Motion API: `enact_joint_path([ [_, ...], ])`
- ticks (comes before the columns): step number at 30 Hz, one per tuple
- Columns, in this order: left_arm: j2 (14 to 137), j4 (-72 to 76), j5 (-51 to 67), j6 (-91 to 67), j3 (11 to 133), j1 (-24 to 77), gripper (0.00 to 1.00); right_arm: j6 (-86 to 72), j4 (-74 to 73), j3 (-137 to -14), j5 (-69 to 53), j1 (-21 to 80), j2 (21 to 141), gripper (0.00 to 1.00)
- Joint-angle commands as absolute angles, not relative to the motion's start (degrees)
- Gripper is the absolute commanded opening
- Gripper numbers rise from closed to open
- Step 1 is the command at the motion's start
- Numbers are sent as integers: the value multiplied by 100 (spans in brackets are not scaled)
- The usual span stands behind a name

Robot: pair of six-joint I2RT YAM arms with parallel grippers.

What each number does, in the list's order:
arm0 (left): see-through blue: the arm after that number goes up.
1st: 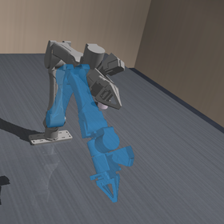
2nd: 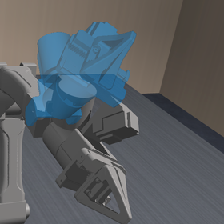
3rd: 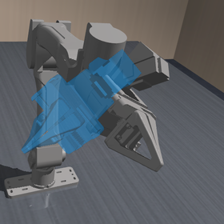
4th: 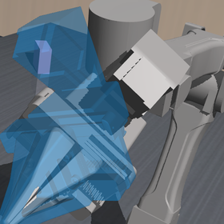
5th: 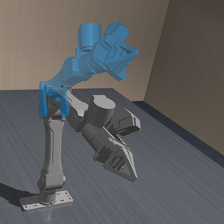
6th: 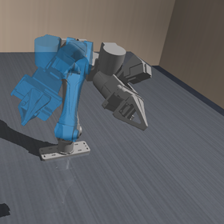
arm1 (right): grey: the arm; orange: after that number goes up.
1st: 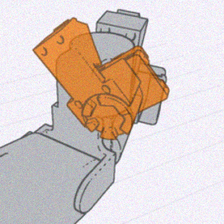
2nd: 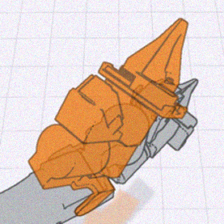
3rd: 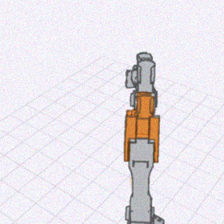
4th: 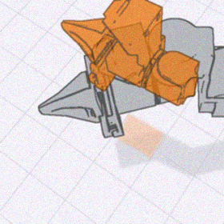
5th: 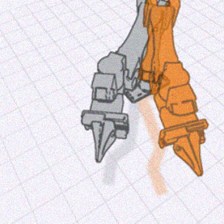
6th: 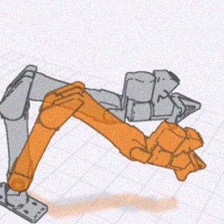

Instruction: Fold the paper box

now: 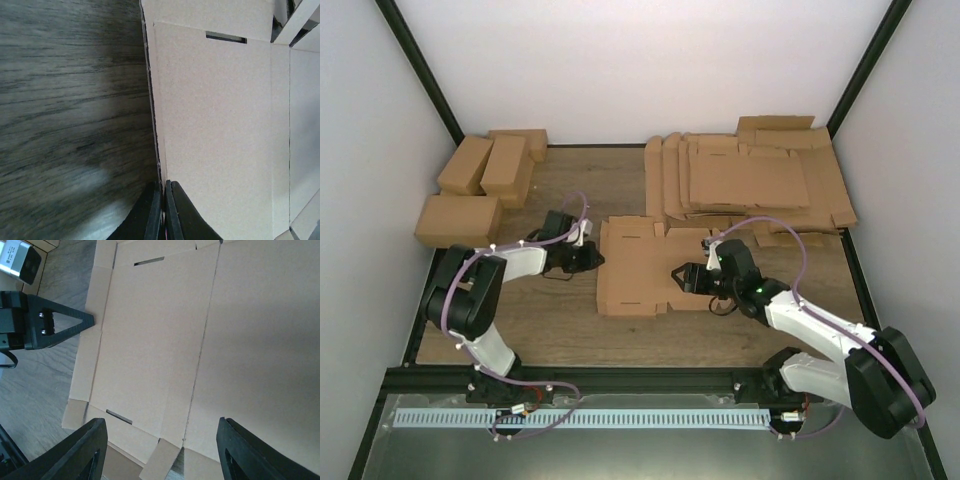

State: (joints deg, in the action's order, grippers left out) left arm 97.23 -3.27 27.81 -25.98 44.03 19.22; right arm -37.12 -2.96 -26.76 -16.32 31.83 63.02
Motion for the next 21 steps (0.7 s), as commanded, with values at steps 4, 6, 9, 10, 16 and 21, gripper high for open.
enact_joint_path([
  [4, 9091, -1460, 2359, -2229, 4808, 1958, 4, -3682, -616, -2883, -1308, 3130, 6053, 62],
  [6, 8930, -1787, 2284, -2203, 4850, 1963, 4, -3573, -827, -3021, -1185, 3121, 6079, 63],
  [9, 8637, -2111, 2238, -2251, 4802, 1992, 4, -3517, -1265, -3280, -998, 3025, 6205, 79],
  [10, 8518, -2177, 2199, -2270, 4785, 2013, 4, -3505, -1316, -3309, -1016, 2948, 6228, 83],
  [16, 7874, -2496, 1903, -2314, 4817, 2105, 4, -3339, -1076, -3104, -2136, 1889, 6190, 94],
  [21, 7661, -2814, 1820, -2208, 5014, 2159, 4, -3130, -1186, -3100, -2485, 1309, 6522, 99],
])
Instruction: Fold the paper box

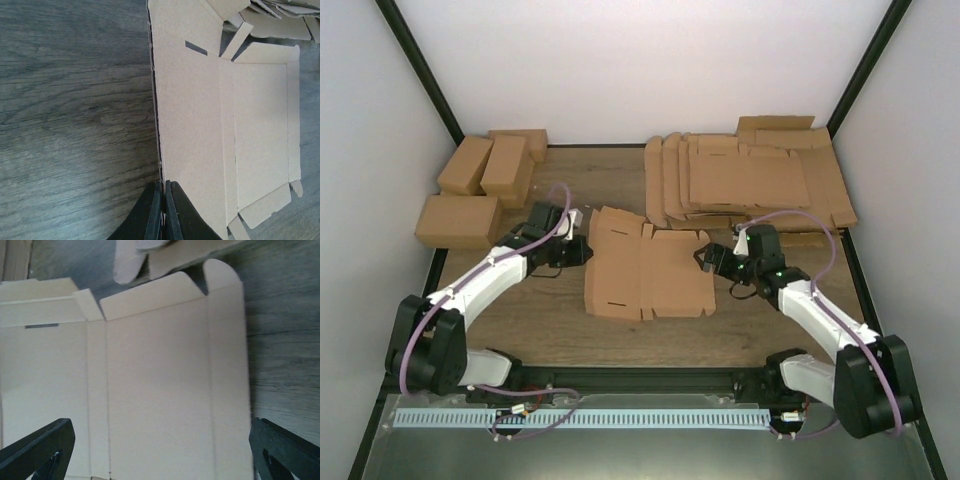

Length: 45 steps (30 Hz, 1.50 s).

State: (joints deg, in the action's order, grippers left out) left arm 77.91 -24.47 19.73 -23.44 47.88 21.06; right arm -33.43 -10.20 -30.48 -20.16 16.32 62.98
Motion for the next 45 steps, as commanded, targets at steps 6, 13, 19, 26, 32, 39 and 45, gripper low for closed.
enact_joint_path([
  [6, 7427, -2811, 1789, -2086, 5018, 2251, 4, -3020, -987, -2910, -2782, 1151, 6837, 98],
  [13, 6963, -2514, 2016, -2177, 4847, 2303, 4, -2959, -964, -2880, -2575, 1151, 7135, 97],
  [19, 6862, -2424, 2014, -2162, 4702, 2316, 4, -2985, -736, -2771, -2631, 1151, 7369, 94],
  [26, 6895, -2241, 2066, -2188, 4488, 2320, 4, -2834, -229, -2618, -3325, 1147, 7715, 82],
  [32, 7073, -2257, 1833, -2206, 4383, 2317, 4, -2979, 165, -2461, -3949, 963, 7823, 59],
  [39, 7338, -2110, 1790, -2277, 4223, 2329, 4, -2964, 216, -2324, -4389, 923, 7297, 22],
  [45, 7506, -1993, 1793, -2368, 4179, 2332, 4, -2810, -119, -2414, -4771, 920, 6946, 9],
])
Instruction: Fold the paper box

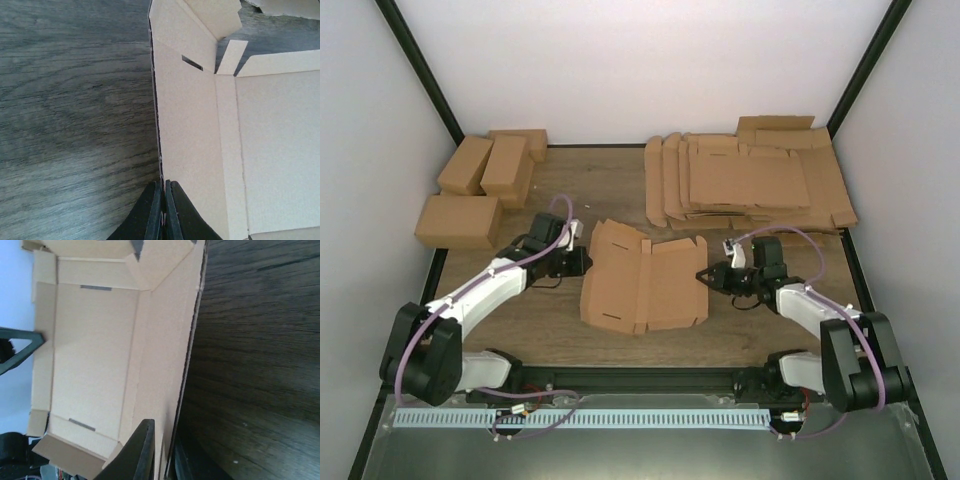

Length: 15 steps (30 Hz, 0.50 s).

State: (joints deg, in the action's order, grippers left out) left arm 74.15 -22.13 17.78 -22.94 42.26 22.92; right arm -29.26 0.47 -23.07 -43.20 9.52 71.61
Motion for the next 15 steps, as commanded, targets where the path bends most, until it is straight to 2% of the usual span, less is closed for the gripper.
enact_joint_path([
  [1, 7528, -1981, 1795, -2379, 4171, 2344, 4, -2787, -183, -2440, -4806, 918, 6924, 9],
  [5, 7620, -1969, 1764, -2398, 4149, 2370, 4, -2666, -408, -2524, -4977, 923, 6856, 14],
  [9, 7732, -1945, 1747, -2403, 4130, 2413, 4, -2538, -594, -2610, -5119, 922, 6824, 29],
  [15, 7816, -1925, 1746, -2455, 4209, 2492, 4, -2452, -636, -2611, -5235, 921, 6991, 29],
])
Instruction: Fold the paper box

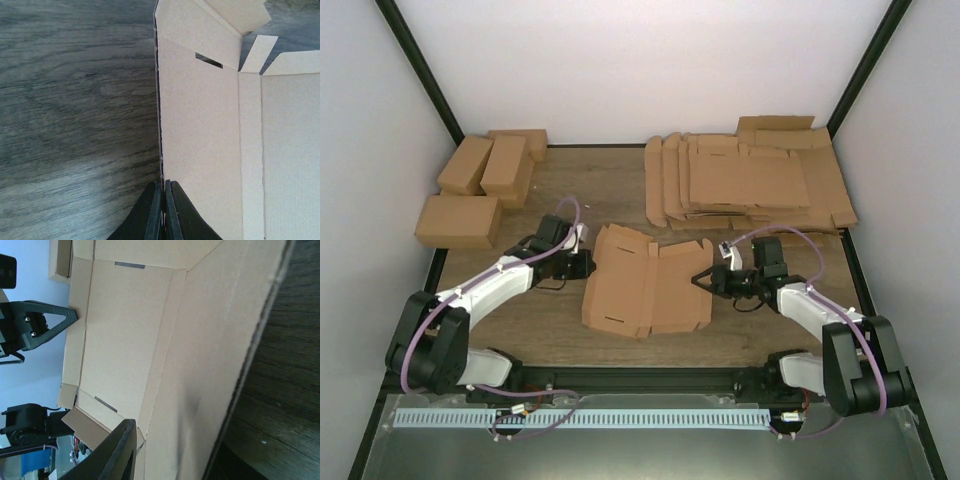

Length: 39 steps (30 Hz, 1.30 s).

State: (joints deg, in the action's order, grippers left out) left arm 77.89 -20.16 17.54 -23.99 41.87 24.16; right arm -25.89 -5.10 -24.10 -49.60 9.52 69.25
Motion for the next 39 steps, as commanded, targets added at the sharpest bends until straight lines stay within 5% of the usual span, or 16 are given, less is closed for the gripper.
enact_joint_path([
  [1, 7803, -1932, 1729, -2458, 4229, 2503, 4, -2468, -617, -2598, -5265, 923, 6981, 29],
  [8, 7695, -1936, 1550, -2462, 4242, 2529, 13, -2470, -684, -2595, -5325, 923, 6748, 25],
  [30, 7620, -2614, 1621, -2408, 4932, 2555, 8, -2602, -977, -2563, -5379, 929, 6213, 21],
  [39, 7866, -4110, 690, -1856, 6159, 2777, 4, -2761, -566, -2112, -5011, 1103, 6493, 47],
])
